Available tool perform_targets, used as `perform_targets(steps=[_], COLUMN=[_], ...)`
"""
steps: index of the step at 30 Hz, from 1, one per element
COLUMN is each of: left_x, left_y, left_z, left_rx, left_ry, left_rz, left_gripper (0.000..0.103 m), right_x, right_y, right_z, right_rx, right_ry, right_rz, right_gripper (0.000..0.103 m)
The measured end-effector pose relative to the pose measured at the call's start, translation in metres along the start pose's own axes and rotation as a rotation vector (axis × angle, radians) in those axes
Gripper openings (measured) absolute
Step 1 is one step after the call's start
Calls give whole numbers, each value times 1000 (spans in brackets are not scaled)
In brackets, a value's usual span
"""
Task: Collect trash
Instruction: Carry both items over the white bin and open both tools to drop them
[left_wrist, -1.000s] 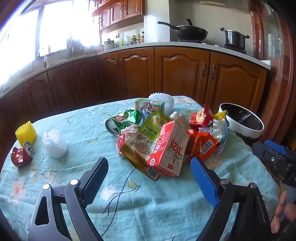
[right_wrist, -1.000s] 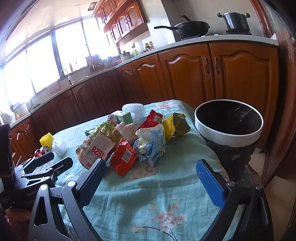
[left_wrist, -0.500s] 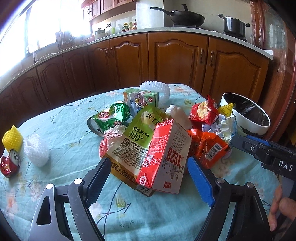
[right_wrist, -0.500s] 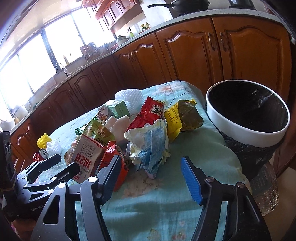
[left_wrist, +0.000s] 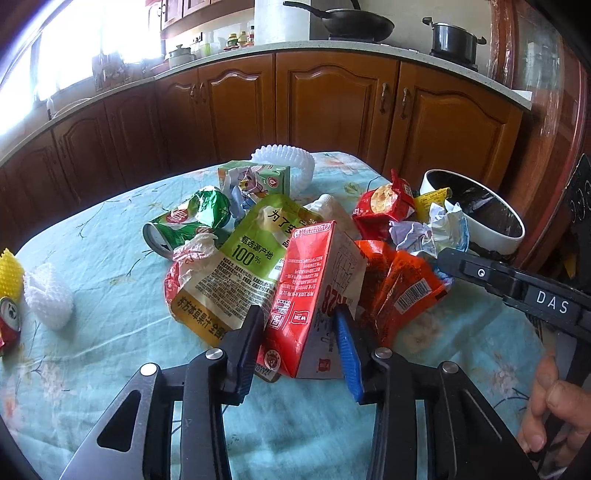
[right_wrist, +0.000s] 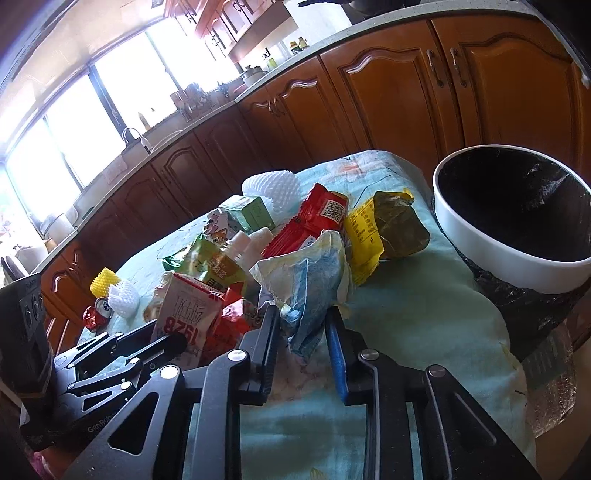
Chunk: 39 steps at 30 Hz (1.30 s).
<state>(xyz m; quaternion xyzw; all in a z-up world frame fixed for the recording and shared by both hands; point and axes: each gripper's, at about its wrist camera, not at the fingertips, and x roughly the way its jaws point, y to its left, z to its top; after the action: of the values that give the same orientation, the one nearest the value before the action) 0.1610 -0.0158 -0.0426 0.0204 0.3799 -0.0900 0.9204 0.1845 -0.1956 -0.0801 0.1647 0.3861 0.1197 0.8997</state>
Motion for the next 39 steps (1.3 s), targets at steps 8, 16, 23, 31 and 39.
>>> perform_targets(steps=[8,16,23,31,39], left_x=[-24,-38,-19,21,68], left_y=[-6,-36,-65,-97,-131], left_z=[3,22,40,71,110], left_rx=[1,46,93,137,186], left_ry=[-39,-83,-79,-53,-14], left_rz=[-50,-122,-173,-227,-250], left_gripper=[36,36,36,36,36], right_x=[-32,-60,-79,-88,-80], right_y=[-5,-34,-69,-110,-144], right_z=[2,10,20,41,66], right_rx=[7,41,79,106,121], right_ry=[-50,-99,-128,-139,-99], right_rz=[7,-42,-106,-168,-227], right_gripper=[25,25,25,25,25])
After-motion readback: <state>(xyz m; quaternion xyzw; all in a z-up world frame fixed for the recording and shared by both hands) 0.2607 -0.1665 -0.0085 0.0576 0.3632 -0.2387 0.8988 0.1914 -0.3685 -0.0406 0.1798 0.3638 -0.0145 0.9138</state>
